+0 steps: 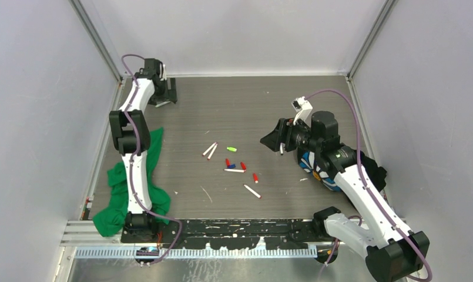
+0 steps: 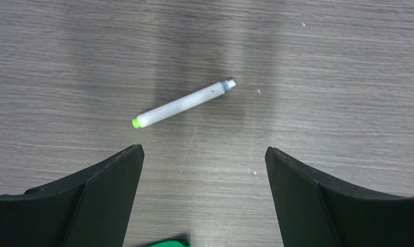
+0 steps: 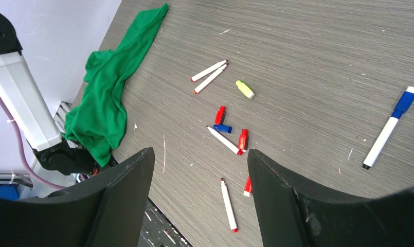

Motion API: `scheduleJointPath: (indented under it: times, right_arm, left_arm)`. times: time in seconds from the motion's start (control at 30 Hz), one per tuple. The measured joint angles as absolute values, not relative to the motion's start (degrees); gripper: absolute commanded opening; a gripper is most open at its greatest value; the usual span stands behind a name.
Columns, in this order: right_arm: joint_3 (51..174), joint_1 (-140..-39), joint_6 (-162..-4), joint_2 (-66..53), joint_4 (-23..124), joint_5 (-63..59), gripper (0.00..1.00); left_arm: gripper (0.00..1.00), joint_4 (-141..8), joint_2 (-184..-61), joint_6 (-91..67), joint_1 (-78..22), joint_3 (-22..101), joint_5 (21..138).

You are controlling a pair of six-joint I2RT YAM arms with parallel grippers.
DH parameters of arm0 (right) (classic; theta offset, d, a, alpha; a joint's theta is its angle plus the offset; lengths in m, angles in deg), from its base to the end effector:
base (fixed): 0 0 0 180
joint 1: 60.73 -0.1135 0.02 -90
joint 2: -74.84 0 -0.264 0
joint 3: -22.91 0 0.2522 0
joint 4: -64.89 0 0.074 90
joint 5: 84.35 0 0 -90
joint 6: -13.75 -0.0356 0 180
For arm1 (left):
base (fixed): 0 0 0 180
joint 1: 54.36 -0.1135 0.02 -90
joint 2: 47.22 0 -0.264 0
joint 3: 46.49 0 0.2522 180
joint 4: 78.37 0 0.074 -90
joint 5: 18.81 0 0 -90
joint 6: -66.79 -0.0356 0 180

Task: Insert the pens into the pen caps
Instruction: Pick up the pen from the center of the board.

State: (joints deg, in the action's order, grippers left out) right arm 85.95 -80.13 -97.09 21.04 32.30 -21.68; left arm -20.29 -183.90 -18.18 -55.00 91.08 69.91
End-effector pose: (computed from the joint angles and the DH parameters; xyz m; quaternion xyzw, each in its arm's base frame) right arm 0.1926 0.0852 0.3252 -0.1196 0.8135 0.3690 0.4334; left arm 0.5236 0.0066 0.2064 -0.0506 0.9579 -0.0001 0.2826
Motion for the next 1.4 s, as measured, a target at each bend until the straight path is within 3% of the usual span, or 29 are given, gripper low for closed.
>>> scheduleJointPath:
  times: [0.43,0.9,1.13,1.4]
  right_arm:
    - [85.34,-80.13,-96.96,21.87,30.48,-21.66,0.73]
    - [84.66,-80.13,-96.96,22.54,29.39,-21.57,0.73]
    - [84.66,-80.13,-96.96,22.98,29.19,-21.49,0.73]
    - [84.11,-80.13,-96.96,24.31,29.17,-21.47,0.73]
  left_arm:
    - [0.91,-18.65,-188.49,-19.66,-56.93,99.06,70.65]
    - [0.88,-19.42,-191.35,-19.66,-56.95,97.47,72.05]
    - [0.65,-22.35,-188.58,-19.66,-57.01,92.11,71.92]
    - [0.49,-22.48,-187.55,-19.75,-56.82,90.34,71.22]
